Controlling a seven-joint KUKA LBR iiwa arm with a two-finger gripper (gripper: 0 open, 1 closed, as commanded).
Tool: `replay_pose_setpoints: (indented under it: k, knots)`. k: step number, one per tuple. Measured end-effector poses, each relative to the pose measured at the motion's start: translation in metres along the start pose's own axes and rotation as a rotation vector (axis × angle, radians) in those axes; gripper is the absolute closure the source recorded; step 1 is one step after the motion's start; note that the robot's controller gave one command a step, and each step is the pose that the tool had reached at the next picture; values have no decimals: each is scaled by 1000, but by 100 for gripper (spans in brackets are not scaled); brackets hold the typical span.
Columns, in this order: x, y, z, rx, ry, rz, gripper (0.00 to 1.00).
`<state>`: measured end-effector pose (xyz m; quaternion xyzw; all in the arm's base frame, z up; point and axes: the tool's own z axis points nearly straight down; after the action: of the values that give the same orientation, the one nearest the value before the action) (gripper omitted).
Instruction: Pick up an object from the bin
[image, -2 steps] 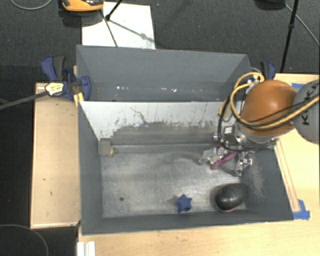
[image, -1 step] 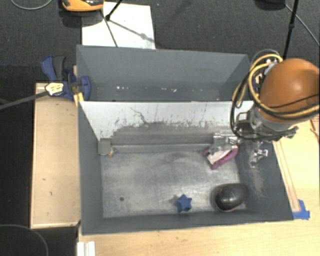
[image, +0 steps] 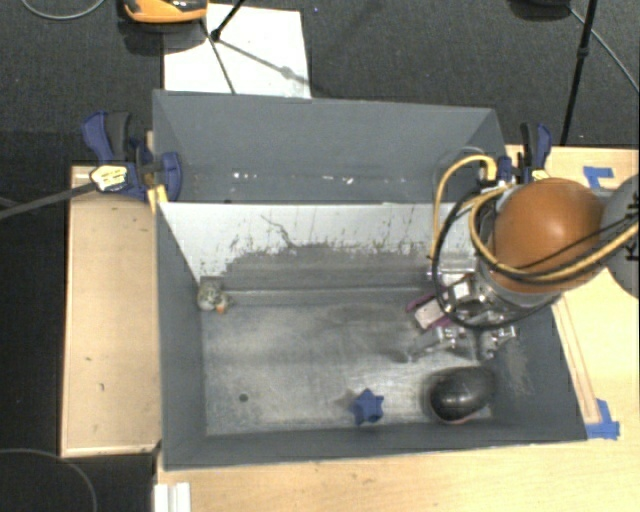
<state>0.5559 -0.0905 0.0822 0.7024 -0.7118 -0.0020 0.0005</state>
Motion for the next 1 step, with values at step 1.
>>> replay_pose_setpoints:
  k: [1]
  knots:
    - [-17, 55, -97, 10, 1, 112, 0]
